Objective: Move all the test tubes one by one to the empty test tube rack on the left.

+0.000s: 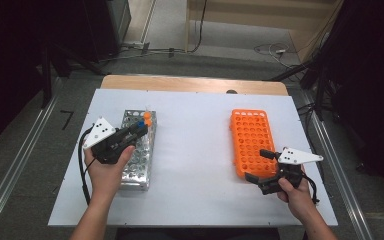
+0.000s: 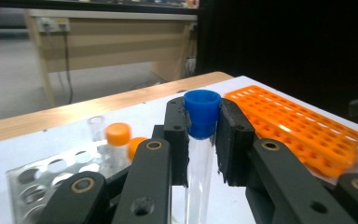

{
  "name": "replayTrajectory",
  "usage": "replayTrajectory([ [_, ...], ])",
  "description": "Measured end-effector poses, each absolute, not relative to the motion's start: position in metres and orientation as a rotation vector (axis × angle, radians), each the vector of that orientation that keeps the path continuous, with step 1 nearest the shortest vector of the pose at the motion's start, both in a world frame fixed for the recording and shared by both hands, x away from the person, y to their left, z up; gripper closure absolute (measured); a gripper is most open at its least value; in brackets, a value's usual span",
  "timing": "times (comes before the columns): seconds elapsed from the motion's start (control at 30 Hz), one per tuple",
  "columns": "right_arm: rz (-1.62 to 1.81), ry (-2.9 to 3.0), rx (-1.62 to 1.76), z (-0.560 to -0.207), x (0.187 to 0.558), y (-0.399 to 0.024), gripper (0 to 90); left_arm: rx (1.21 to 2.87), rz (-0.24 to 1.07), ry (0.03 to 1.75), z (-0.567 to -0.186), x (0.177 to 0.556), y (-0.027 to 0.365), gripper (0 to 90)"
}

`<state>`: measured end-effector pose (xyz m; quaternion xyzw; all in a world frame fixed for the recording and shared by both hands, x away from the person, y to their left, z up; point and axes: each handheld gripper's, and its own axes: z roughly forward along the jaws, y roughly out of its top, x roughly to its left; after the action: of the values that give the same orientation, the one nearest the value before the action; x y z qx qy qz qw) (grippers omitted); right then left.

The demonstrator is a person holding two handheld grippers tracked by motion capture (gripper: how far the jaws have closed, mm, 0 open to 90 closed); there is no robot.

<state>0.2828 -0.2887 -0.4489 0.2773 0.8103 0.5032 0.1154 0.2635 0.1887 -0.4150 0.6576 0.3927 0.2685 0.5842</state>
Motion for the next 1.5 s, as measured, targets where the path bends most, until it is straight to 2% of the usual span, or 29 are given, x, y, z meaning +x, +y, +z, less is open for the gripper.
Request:
replayTrajectory([
  [0.43, 1.466, 2.37, 0.82, -0.451, 0.285, -0.291, 0.0, 1.503, 0.664, 0.964, -0.428, 0.27, 0.187, 76.0],
  [0.87, 1.449, 2.376, 0.821, -0.454, 0.287, -0.291, 0.0, 1.63, 0.722, 1.046, -0.432, 0.265, 0.18, 75.8],
  [1.5, 1.443, 2.374, 0.838, -0.456, 0.289, -0.293, 0.0, 1.698, 0.647, 1.154, -0.439, 0.268, 0.178, 75.5],
])
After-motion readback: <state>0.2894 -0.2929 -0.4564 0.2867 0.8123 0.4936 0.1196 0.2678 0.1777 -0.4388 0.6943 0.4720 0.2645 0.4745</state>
